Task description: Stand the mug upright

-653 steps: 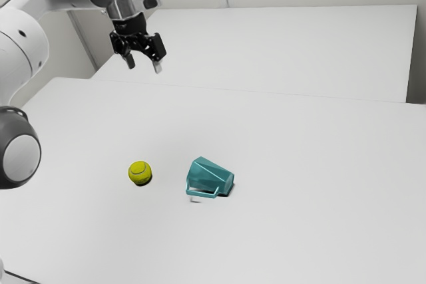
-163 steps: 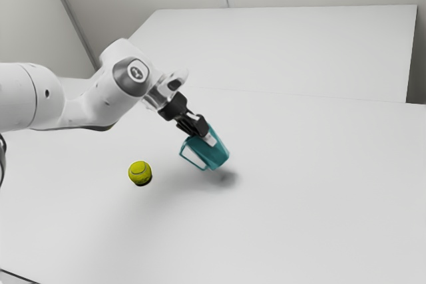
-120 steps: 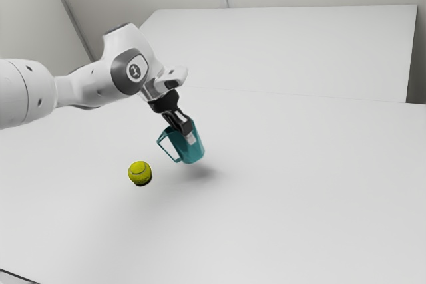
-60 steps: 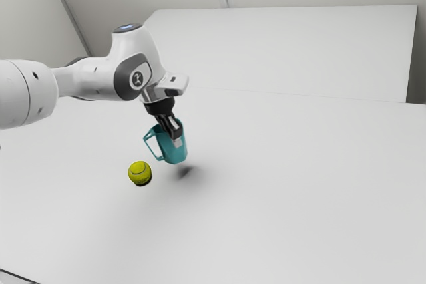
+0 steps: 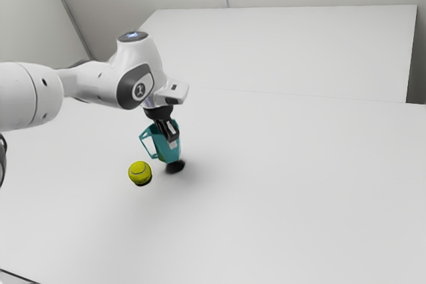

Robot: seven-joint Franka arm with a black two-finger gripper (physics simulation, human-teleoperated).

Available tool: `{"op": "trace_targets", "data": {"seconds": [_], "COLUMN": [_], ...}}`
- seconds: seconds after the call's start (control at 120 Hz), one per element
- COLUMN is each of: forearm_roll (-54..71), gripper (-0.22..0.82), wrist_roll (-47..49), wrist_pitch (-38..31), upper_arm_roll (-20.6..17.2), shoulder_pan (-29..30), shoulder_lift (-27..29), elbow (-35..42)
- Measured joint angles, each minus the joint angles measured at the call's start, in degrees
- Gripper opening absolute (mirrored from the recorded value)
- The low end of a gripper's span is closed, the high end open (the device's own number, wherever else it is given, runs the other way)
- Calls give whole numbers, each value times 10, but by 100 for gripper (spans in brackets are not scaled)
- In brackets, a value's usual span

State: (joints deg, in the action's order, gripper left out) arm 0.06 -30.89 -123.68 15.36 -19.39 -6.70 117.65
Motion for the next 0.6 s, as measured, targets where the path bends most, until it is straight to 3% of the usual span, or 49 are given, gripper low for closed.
{"op": "trace_targets", "data": {"seconds": [0.6], "forearm_roll": [28], "gripper": [-15], "wrist_roll": [-4], "wrist_pitch": [-129], "upper_arm_roll": [1], "shoulder_pan": [-1], "shoulder_lift": [18], "elbow": [83]}}
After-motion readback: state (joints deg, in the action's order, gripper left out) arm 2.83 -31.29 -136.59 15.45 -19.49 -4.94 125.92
